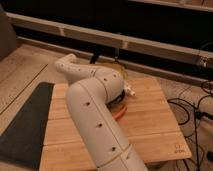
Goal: Wipe the white sponge on the table
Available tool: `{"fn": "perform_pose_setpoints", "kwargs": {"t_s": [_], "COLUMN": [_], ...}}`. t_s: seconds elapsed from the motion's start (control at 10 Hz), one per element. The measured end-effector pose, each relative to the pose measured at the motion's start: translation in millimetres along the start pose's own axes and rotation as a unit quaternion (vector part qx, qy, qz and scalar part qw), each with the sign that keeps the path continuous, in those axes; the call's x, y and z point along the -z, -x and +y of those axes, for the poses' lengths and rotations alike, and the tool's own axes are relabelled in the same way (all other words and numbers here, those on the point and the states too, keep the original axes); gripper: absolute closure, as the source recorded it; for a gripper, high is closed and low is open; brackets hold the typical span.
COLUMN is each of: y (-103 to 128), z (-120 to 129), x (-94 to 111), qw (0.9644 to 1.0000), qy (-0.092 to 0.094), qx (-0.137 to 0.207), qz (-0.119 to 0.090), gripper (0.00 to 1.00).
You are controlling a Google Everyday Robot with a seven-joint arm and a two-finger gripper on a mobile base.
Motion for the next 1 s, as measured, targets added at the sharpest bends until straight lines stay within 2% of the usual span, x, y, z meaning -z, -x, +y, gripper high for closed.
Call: {"fn": "perform_pose_setpoints", "kwargs": {"t_s": [0.3, 0.4, 0.6, 0.7, 1.0], "y": [34.8, 46.2, 61.7, 68.5, 64.9], "z": [-21.7, -22.3, -5.0, 13.4, 54.5], "x": [21.3, 28.4, 29.9, 29.5, 29.6], "qw": [0.9990, 0.9983, 0.9978, 0.9974, 0.9956], "qy": [-0.036, -0.041, -0.025, -0.007, 0.033], "qx": [0.002, 0.009, 0.024, 0.036, 0.065], "qz": [-0.028, -0.041, -0.056, -0.062, -0.060], "gripper": [1.00, 1.00, 1.00, 1.00, 1.00]}}
